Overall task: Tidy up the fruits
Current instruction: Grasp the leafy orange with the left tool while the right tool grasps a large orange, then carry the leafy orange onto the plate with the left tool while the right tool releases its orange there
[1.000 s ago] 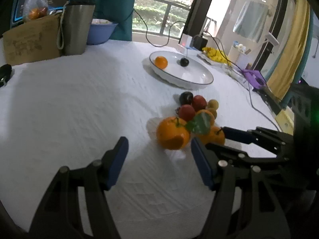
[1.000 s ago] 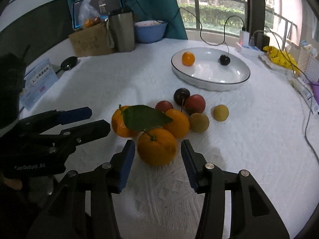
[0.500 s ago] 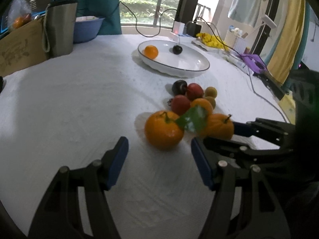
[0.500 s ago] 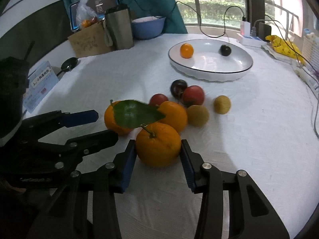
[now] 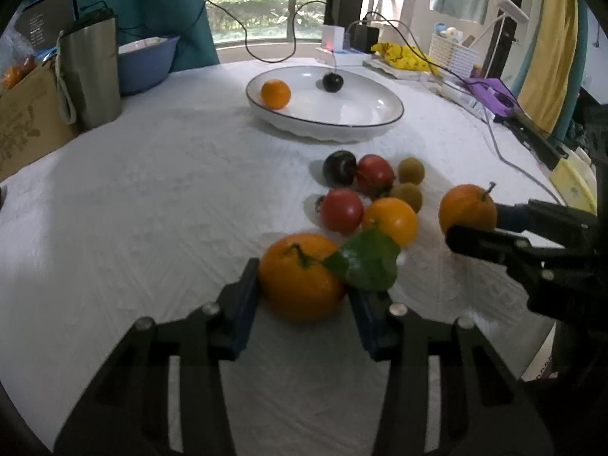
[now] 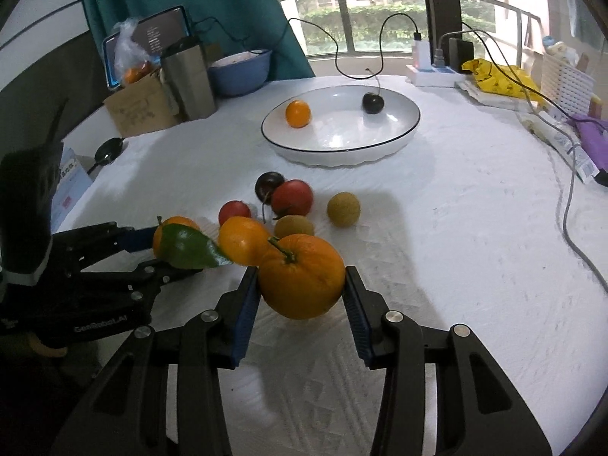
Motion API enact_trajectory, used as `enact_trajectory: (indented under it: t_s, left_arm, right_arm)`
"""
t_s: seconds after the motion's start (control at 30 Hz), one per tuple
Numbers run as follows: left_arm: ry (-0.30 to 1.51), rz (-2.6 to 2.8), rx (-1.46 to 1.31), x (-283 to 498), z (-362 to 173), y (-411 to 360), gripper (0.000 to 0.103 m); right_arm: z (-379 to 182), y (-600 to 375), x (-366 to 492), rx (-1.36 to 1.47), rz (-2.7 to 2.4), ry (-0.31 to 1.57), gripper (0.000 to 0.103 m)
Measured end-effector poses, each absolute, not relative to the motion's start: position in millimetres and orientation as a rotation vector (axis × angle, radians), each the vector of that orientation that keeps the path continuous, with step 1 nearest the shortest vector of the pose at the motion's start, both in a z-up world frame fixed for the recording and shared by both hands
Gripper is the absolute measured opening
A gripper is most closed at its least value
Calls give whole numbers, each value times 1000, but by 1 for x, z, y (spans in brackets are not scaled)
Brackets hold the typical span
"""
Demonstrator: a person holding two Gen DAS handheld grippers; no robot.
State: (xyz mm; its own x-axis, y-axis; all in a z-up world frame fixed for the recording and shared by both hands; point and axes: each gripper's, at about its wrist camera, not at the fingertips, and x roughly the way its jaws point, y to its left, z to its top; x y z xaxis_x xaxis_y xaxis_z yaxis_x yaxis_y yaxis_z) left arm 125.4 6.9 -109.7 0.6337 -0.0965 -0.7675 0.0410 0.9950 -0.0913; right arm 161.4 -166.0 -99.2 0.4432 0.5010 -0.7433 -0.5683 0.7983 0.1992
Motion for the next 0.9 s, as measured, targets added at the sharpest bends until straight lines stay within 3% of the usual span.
enact_trajectory:
  t_s: [0.9]
  left_arm:
    - [774, -114, -100, 165, -61, 11, 46]
  right_arm:
    - [-72, -171, 212, -73, 641, 838, 46]
